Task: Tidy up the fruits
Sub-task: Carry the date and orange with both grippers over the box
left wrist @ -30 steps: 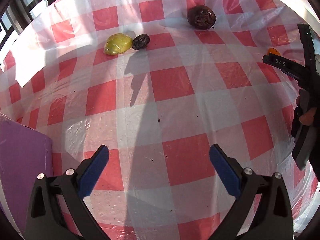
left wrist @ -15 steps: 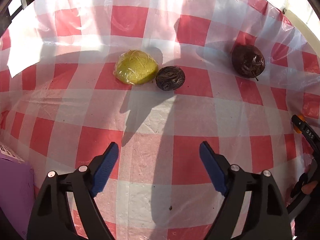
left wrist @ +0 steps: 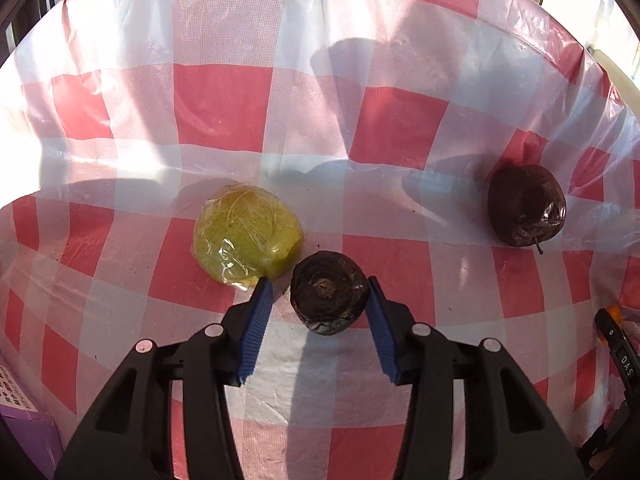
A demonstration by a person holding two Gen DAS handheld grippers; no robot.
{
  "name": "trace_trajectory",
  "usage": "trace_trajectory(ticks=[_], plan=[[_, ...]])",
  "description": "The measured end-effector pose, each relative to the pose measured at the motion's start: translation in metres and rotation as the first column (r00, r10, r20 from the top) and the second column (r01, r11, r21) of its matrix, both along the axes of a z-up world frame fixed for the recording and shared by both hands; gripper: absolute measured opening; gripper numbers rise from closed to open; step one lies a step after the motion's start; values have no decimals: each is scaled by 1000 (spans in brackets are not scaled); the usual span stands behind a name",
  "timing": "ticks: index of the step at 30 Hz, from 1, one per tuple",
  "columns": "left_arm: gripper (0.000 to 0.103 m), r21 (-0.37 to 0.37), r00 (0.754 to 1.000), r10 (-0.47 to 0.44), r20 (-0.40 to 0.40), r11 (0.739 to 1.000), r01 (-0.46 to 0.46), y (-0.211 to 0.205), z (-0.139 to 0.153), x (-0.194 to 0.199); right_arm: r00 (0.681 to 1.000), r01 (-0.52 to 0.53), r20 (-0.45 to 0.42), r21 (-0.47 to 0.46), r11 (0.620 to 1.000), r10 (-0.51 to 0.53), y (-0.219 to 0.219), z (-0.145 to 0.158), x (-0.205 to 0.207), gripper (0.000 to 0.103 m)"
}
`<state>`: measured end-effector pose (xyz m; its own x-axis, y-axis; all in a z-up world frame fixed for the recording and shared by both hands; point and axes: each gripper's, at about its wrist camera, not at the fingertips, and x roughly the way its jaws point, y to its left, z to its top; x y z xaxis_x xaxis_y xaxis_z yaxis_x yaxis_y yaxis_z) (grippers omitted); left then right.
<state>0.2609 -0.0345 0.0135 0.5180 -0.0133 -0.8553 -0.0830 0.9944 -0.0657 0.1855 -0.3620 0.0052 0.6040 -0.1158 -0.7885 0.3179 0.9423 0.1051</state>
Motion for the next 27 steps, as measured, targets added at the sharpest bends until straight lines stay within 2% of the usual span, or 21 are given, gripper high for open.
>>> trace_trajectory(ticks=[8,15,17,19,22,27], plan=[[36,-18,998,-66,18,998,66,-14,9,-23,1000,-3,-7,-10,1000,3,4,0,4,43],[36,-72,993,-118,-14,991,116,-39,18,-94,1000,-3,-11,-17,1000,3,9,-1,7,43],[36,-74,984,-177,-34,982,174,-47,17,-136,1000,-3,-16,-27,1000,3,11,-1,7,43],[36,-68,971,-233,-57,971,229,-62,15,-163,1000,-4,-23,-42,999,3,14,-1,9,43],[36,-99,944,-313,-100,948,304,-76,10,-204,1000,-4,-27,-55,998,3,19,-1,11,43],[36,-110,898,-427,-104,903,416,-85,15,-261,999,-17,-46,-86,996,13,32,2,4,41]])
